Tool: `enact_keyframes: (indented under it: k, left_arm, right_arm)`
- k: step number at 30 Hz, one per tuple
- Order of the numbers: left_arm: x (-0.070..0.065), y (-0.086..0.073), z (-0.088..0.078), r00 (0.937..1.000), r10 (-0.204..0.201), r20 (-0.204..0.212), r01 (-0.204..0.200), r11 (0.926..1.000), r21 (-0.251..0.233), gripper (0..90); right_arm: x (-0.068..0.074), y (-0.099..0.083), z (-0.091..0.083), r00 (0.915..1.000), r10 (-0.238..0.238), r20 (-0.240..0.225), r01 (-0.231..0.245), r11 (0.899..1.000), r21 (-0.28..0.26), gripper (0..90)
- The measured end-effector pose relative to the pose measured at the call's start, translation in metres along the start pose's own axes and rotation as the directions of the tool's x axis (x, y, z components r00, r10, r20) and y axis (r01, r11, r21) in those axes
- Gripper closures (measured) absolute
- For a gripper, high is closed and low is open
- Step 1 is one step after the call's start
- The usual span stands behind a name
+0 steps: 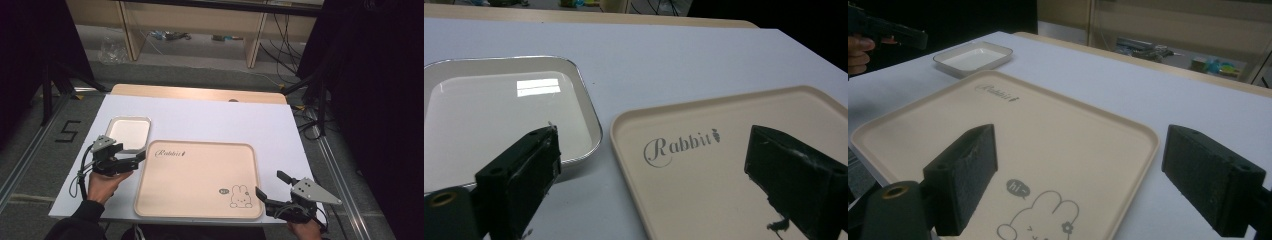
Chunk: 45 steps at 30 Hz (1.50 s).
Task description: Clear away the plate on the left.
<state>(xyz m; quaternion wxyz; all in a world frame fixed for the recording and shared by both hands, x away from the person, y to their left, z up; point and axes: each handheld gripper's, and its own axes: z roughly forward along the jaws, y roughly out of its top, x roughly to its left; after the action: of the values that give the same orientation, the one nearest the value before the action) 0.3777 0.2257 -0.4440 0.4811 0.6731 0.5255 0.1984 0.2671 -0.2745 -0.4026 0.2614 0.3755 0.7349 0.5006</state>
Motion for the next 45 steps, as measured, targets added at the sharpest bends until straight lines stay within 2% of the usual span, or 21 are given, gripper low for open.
enact_keyframes:
  k: [2,6,8,10,14,16,20,23,24,26,27,28,29,33,35,37,39,40,42,44,45]
  left_arm:
    - [0.004,0.001,0.002,0.9998,0.0,-0.018,0.0,1.0,0.003,8.4]
    - [0.014,0.002,0.009,0.9983,-0.004,-0.059,0.006,0.9994,0.034,9.1]
    - [0.021,0.004,0.012,0.9967,-0.007,-0.081,0.011,0.9992,0.038,9.1]
    - [0.027,0.005,0.014,0.9953,-0.02,-0.095,0.024,0.9989,0.039,9.0]
    - [0.04,0.009,0.017,0.9916,-0.036,-0.125,0.041,0.9982,0.043,9.0]
    - [0.046,0.013,0.018,0.9902,-0.041,-0.133,0.047,0.9978,0.046,9.0]
    - [0.06,0.016,0.019,0.9855,-0.049,-0.162,0.06,0.9963,0.062,9.9]
    - [0.065,0.018,0.02,0.9816,-0.02,-0.19,0.035,0.9965,0.075,12.0]
    - [0.066,0.019,0.02,0.9801,-0.02,-0.198,0.036,0.9963,0.078,12.0]
    - [0.072,0.02,0.021,0.9787,-0.028,-0.204,0.045,0.9957,0.081,12.2]
    - [0.076,0.02,0.021,0.9757,-0.039,-0.216,0.057,0.9953,0.078,12.2]
    - [0.079,0.02,0.022,0.973,-0.049,-0.225,0.069,0.9944,0.08,12.9]
    - [0.083,0.019,0.023,0.9719,-0.066,-0.226,0.086,0.9931,0.08,13.6]
    - [0.095,0.019,0.026,0.9686,-0.088,-0.232,0.114,0.9885,0.099,15.4]
    - [0.099,0.019,0.028,0.9645,-0.094,-0.246,0.125,0.9858,0.112,18.8]
    - [0.103,0.019,0.028,0.9654,-0.083,-0.247,0.119,0.9836,0.135,24.8]
    - [0.107,0.019,0.029,0.9648,-0.08,-0.25,0.12,0.9815,0.149,26.2]
    - [0.108,0.019,0.031,0.9625,-0.099,-0.253,0.136,0.9817,0.134,28.4]
    - [0.11,0.019,0.031,0.953,-0.106,-0.284,0.155,0.9756,0.155,30.0]
    - [0.115,0.017,0.034,0.9546,-0.096,-0.282,0.146,0.9759,0.162,32.6]
    - [0.115,0.017,0.035,0.9523,-0.1,-0.289,0.154,0.9727,0.173,34.5]
  right_arm:
    - [0.001,0.0,0.0,0.9998,0.017,-0.008,-0.017,1.0,0.005,15.2]
    - [0.001,0.0,0.0,0.9998,0.018,-0.011,-0.018,1.0,0.011,15.3]
    - [0.0,0.0,0.0,1.0,-0.001,0.0,0.001,1.0,-0.002,15.3]
    - [0.001,0.0,0.0,0.9998,0.017,-0.009,-0.017,1.0,0.003,15.3]
    - [0.001,0.0,0.0,0.9998,0.017,-0.012,-0.017,1.0,0.011,15.2]
    - [0.0,0.0,0.001,1.0,0.004,-0.004,-0.004,1.0,-0.008,15.3]
    - [0.001,0.0,0.0,0.9998,0.017,-0.012,-0.017,1.0,0.01,15.2]
    - [0.0,0.0,0.0,1.0,0.002,-0.003,-0.002,1.0,0.005,15.2]
    - [0.001,0.0,0.0,0.9999,0.012,-0.01,-0.012,1.0,0.009,15.2]
    - [0.001,0.0,0.0,0.9998,0.016,-0.012,-0.016,1.0,0.009,15.3]
    - [0.0,0.0,0.0,1.0,0.0,-0.003,0.0,1.0,0.006,15.3]
    - [0.001,0.0,0.0,0.9998,0.015,-0.01,-0.015,1.0,0.005,15.2]
    - [0.0,0.0,0.0,1.0,-0.001,-0.002,0.001,1.0,0.002,15.2]
    - [0.0,0.0,0.0,1.0,0.0,-0.007,0.0,1.0,0.001,15.2]
    - [0.0,0.0,0.001,1.0,0.001,0.002,-0.001,1.0,-0.007,15.2]
    - [0.0,0.0,0.001,1.0,0.0,0.0,0.0,1.0,-0.008,15.2]
    - [0.0,0.0,0.001,1.0,-0.003,0.001,0.003,1.0,-0.007,15.3]
    - [0.0,0.0,0.001,1.0,-0.003,0.0,0.003,1.0,-0.008,15.3]
    - [0.0,0.0,0.0,1.0,-0.004,-0.007,0.004,1.0,0.004,15.3]
    - [0.0,0.0,0.0,1.0,-0.004,-0.003,0.004,1.0,-0.004,15.2]
    - [0.0,0.0,0.0,1.0,-0.003,-0.003,0.003,1.0,-0.003,15.2]
